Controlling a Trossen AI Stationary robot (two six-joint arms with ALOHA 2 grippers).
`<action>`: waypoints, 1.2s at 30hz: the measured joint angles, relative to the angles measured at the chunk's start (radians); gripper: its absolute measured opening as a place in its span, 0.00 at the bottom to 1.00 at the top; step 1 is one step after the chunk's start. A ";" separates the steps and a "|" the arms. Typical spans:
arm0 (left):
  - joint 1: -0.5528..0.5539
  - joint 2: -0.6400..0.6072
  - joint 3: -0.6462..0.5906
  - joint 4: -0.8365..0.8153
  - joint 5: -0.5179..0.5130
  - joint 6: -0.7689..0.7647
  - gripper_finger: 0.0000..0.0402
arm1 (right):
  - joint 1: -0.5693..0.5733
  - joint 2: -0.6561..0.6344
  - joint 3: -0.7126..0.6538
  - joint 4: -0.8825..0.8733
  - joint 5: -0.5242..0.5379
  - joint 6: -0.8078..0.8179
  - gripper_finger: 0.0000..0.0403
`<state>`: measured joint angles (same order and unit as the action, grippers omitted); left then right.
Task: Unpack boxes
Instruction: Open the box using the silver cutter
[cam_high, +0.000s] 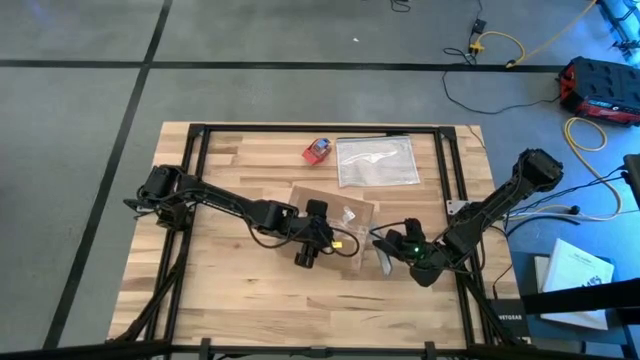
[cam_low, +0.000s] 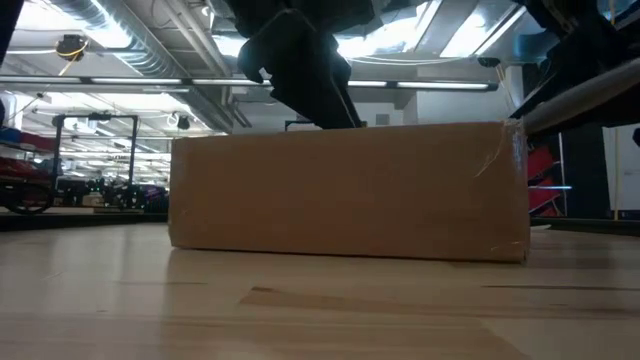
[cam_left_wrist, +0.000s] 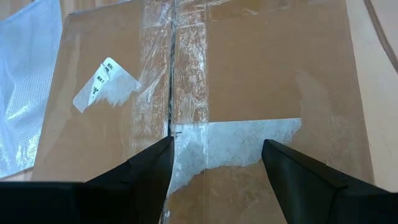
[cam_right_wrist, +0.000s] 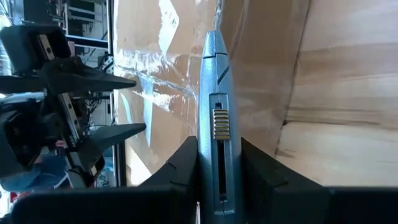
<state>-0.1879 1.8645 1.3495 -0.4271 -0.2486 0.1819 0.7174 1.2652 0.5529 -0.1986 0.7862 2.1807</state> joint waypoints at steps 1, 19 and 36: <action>0.000 0.000 0.000 0.000 0.001 -0.003 0.59 | 0.000 0.000 0.000 0.000 0.002 0.000 0.15; -0.002 0.001 -0.002 0.001 0.002 -0.035 0.59 | -0.001 0.000 0.000 -0.050 0.008 0.005 0.15; -0.002 0.001 -0.002 0.002 0.004 -0.044 0.59 | -0.024 0.000 0.000 -0.054 -0.008 -0.011 0.15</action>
<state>-0.1898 1.8652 1.3476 -0.4246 -0.2448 0.1380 0.6931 1.2652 0.5529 -0.2521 0.7777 2.1696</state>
